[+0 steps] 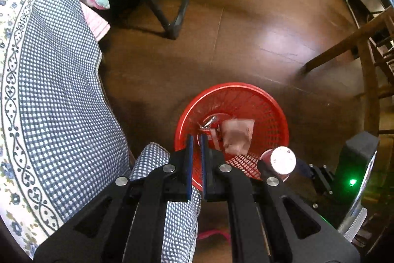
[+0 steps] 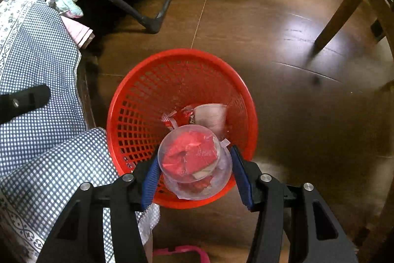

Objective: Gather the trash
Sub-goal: 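Open the left tool and the right tool to drop both cups in, then move both tools back above the table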

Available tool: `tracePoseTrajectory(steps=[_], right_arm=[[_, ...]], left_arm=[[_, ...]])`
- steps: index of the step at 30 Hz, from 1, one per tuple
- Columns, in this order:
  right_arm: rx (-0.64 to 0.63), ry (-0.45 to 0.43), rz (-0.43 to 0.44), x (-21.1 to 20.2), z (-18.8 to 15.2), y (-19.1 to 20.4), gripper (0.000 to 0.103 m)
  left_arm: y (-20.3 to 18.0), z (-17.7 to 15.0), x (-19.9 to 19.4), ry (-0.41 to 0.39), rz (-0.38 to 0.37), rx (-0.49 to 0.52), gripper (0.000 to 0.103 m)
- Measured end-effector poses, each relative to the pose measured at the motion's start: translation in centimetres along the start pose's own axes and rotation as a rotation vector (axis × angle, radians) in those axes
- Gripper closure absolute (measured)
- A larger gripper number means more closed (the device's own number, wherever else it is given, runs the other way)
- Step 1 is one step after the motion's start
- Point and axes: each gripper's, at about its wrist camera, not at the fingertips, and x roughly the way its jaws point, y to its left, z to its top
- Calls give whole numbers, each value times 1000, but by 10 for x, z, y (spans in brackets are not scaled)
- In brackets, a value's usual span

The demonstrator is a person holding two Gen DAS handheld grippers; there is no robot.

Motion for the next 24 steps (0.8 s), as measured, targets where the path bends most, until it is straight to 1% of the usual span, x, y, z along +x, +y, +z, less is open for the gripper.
tracePoseTrajectory(steps=[2, 3, 4, 5, 6, 7, 9, 10, 11, 12, 13, 14, 15, 16, 17, 19, 20, 21, 22, 24], right_arm=[[-6, 2, 0, -4, -1, -1, 47], [-10, 0, -7, -7, -2, -1, 44], [-14, -2, -11, -10, -3, -2, 36], [-27, -4, -18, -13, -3, 0, 32], [-35, -5, -23, -15, -3, 1, 28], [-45, -10, -34, -17, -3, 3, 29], [-38, -23, -35, -26, -4, 3, 29], [-35, -37, -28, -33, -4, 5, 29], [-37, -47, -27, -38, -4, 6, 29], [-44, -60, -26, -45, -4, 9, 29], [-55, -78, -27, -56, -5, 13, 29], [-67, -95, -34, -66, -6, 17, 29], [-77, -111, -46, -74, -7, 20, 27], [-93, -135, -72, -87, -9, 26, 22], [-105, -157, -91, -96, -9, 30, 20], [-151, -236, -108, -128, -14, 45, 14], [-165, -258, -109, -139, -16, 51, 12], [-185, -288, -109, -155, -19, 59, 9], [-211, -322, -106, -174, -23, 71, 7], [-246, -372, -85, -202, -28, 89, 6]], left_arm=[[-1, -3, -8, -11, -15, 3, 93], [-2, -6, -14, -23, -22, 9, 92], [-4, -8, -18, -29, -20, 15, 92], [-4, -10, -24, -36, -21, 20, 89], [-5, -12, -29, -41, -26, 20, 82], [-3, -14, -37, -50, -37, 18, 77], [-2, -17, -56, -88, -62, 18, 59], [-3, -20, -72, -124, -71, 28, 55], [-5, -24, -85, -153, -73, 37, 46], [-6, -31, -107, -208, -76, 55, 35], [-8, -37, -123, -242, -76, 65, 30], [-9, -41, -135, -274, -76, 73, 23], [-9, -52, -158, -329, -71, 89, 17], [-8, -57, -169, -355, -64, 95, 13], [-6, -62, -182, -382, -54, 98, 6], [2, -79, -212, -436, -50, 91, 7], [7, -84, -223, -455, -54, 86, 7], [15, -93, -240, -483, -50, 72, 7], [20, -98, -249, -500, -46, 61, 7], [36, -108, -273, -543, -44, 30, 7]])
